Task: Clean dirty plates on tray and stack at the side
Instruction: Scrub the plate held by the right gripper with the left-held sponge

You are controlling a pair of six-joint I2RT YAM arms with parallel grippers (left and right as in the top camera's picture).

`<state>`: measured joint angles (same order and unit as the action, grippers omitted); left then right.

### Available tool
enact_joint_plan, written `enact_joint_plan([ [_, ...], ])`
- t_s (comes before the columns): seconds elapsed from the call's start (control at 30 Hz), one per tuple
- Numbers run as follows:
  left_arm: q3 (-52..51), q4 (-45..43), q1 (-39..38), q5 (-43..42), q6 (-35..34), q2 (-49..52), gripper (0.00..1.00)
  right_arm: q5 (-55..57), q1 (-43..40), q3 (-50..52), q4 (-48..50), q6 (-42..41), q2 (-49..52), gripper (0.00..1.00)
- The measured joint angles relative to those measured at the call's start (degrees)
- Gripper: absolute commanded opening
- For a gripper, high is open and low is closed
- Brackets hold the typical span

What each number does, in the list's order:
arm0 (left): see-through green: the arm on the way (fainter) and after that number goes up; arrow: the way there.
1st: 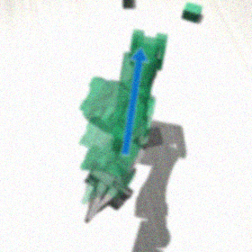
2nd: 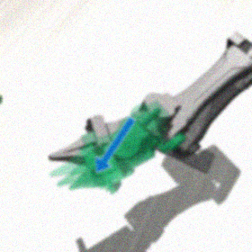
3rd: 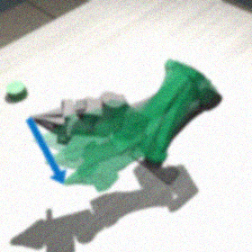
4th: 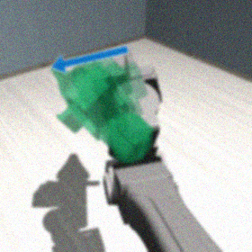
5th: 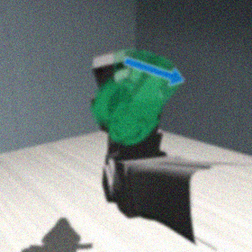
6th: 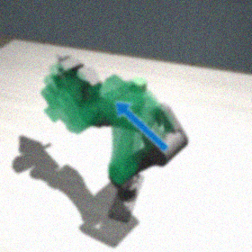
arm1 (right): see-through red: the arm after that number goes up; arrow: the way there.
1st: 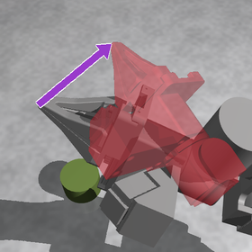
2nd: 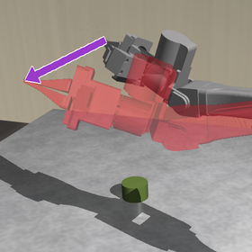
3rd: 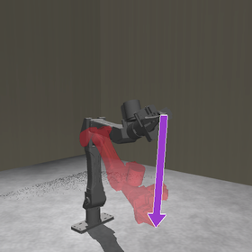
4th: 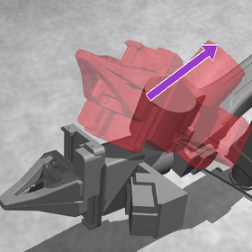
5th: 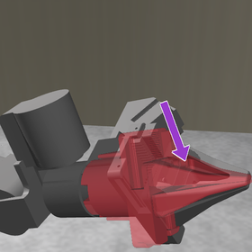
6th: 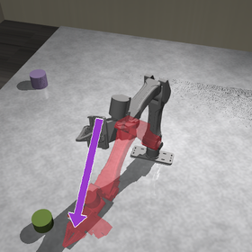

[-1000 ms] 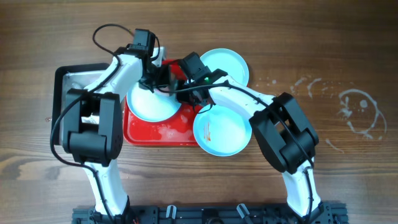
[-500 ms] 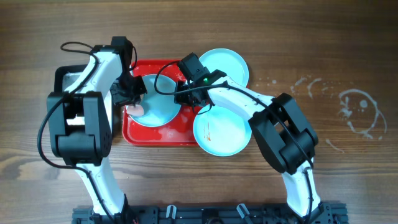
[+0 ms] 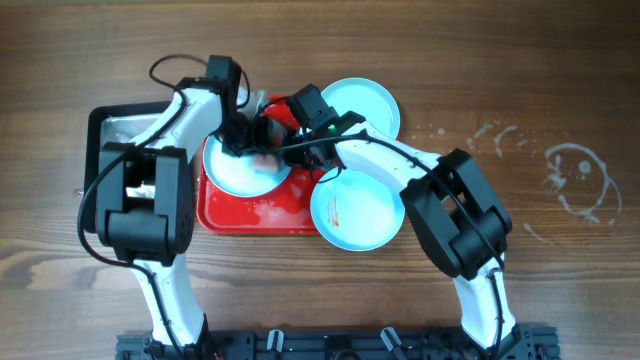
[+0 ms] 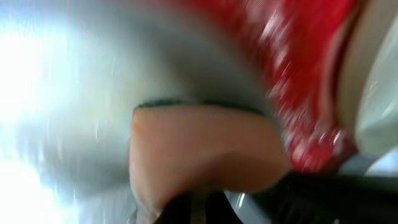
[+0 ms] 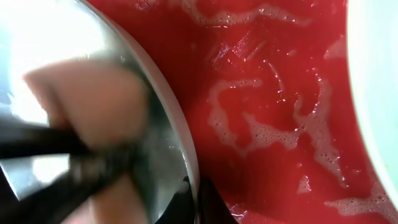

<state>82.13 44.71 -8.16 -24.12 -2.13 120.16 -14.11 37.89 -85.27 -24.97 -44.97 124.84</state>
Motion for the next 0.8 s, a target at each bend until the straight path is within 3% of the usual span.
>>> enact_joint_plan([
  [0.13, -0.3, -9.8, -0.1, 2.3, 0.2, 0.1, 0.04, 0.6, -0.1, 0.0, 0.5, -0.2, 0.0, 0.04],
  [0.27, 0.2, -10.0, -0.9, 12.1, -4.9, -0.1, 0.04, 0.7, -0.2, 0.0, 0.6, -0.2, 0.1, 0.04],
  [0.47, 1.6, 1.3, -1.4, 32.5, -11.5, -0.8, 0.06, 0.4, 0.0, 0.0, 0.7, 0.0, 0.1, 0.04],
  [0.57, 1.7, 6.8, -1.3, 38.1, -12.4, -0.9, 0.04, 0.3, 0.0, 0.0, 0.7, 0.0, 0.1, 0.04],
  [0.8, 1.4, 19.1, -0.8, 34.9, -12.6, -0.7, 0.04, 0.0, 0.0, 0.0, 0.5, 0.3, 0.1, 0.04],
])
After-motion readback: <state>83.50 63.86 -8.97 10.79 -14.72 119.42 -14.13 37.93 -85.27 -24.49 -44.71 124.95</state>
